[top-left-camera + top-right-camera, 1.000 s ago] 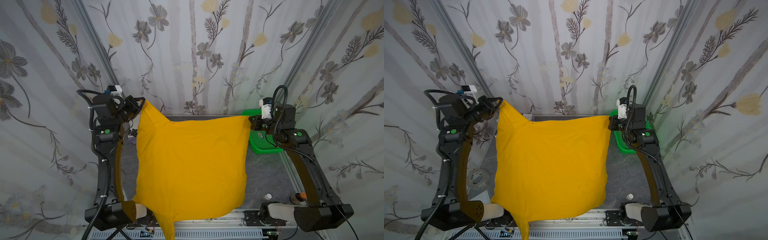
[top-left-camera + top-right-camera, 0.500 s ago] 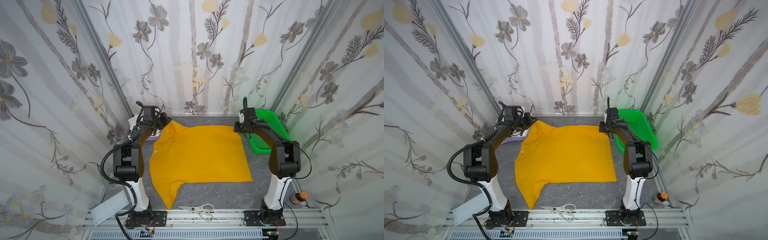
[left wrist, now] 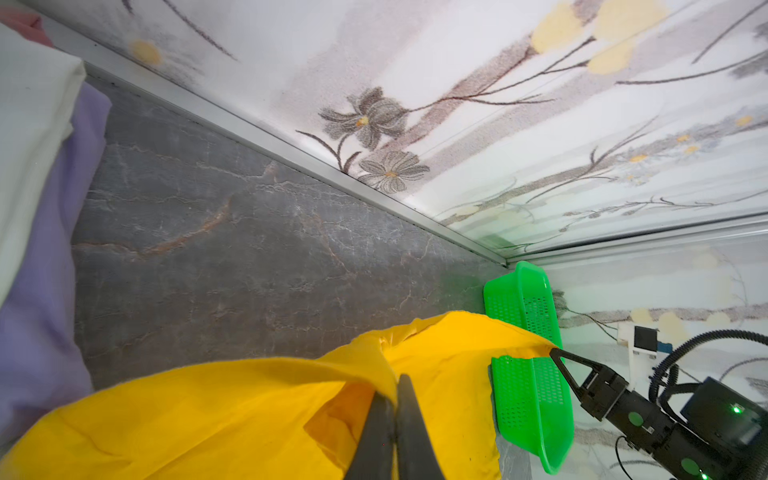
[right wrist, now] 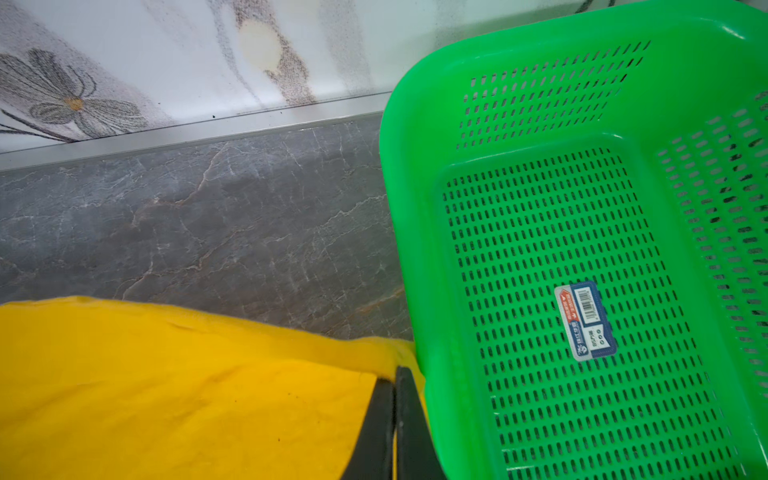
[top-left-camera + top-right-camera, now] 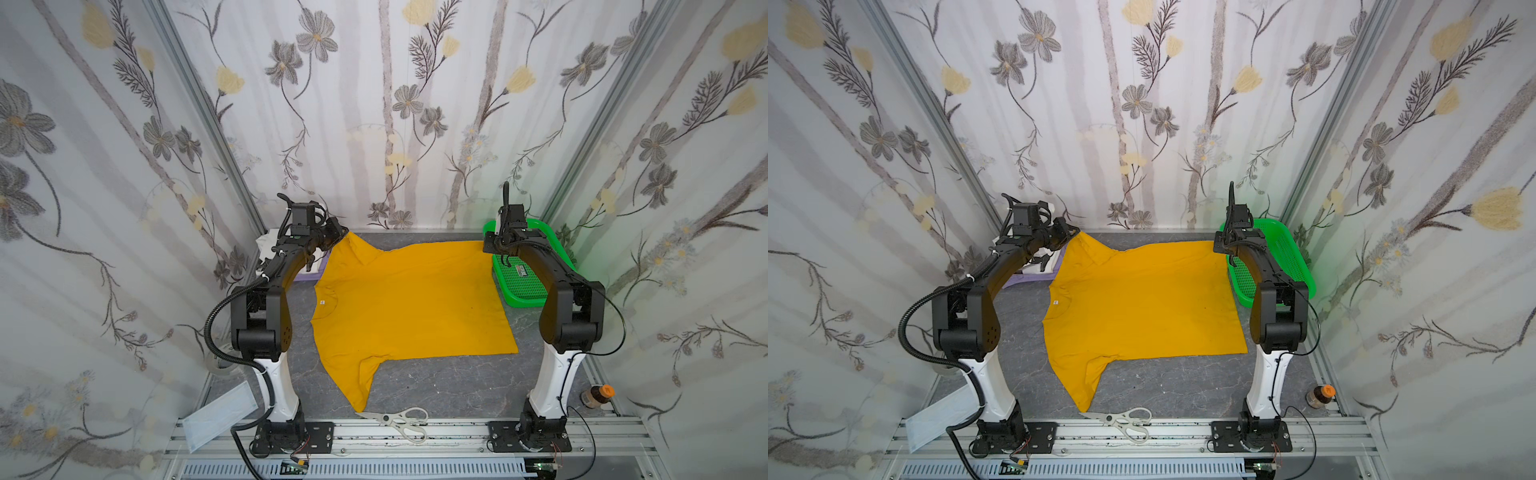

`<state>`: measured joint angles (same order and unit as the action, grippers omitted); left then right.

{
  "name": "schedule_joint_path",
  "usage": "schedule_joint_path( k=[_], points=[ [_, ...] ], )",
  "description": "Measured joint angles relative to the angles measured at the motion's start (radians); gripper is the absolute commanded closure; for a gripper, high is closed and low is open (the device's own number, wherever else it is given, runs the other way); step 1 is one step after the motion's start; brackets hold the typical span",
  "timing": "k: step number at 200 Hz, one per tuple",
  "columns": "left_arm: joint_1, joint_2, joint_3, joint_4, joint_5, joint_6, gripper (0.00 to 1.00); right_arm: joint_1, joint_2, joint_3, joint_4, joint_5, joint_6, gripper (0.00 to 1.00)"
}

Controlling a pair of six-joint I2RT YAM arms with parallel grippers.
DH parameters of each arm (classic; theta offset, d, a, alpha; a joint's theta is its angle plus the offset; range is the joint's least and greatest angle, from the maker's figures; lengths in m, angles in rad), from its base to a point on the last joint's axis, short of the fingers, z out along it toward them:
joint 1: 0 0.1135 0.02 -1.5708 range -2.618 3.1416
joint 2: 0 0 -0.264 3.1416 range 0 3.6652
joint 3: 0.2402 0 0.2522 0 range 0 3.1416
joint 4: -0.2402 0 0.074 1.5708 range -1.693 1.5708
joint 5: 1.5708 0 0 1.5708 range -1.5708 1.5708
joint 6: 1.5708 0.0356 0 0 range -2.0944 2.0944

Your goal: Fold and stack the t-shirts

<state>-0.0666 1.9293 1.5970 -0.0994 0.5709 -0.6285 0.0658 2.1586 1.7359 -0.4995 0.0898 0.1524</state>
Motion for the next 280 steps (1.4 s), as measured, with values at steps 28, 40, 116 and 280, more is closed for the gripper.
schedule_joint_path(
  k=[28,40,116,280],
  points=[
    [-0.001,0.042,0.011,0.019,0.006,0.0,1.0,-0.004,-0.055,-0.076,0.008,0.029,0.004,1.0],
    [-0.001,0.085,0.042,0.019,0.007,-0.001,1.0,0.001,-0.114,-0.166,0.027,0.045,0.019,1.0],
    [-0.012,0.278,0.402,-0.031,0.01,-0.008,1.0,-0.003,-0.303,-0.324,0.114,0.086,0.056,1.0],
    [-0.02,-0.548,-0.618,-0.003,-0.192,0.022,1.0,0.015,-0.313,-0.389,0.113,-0.165,-0.093,1.0]
  ],
)
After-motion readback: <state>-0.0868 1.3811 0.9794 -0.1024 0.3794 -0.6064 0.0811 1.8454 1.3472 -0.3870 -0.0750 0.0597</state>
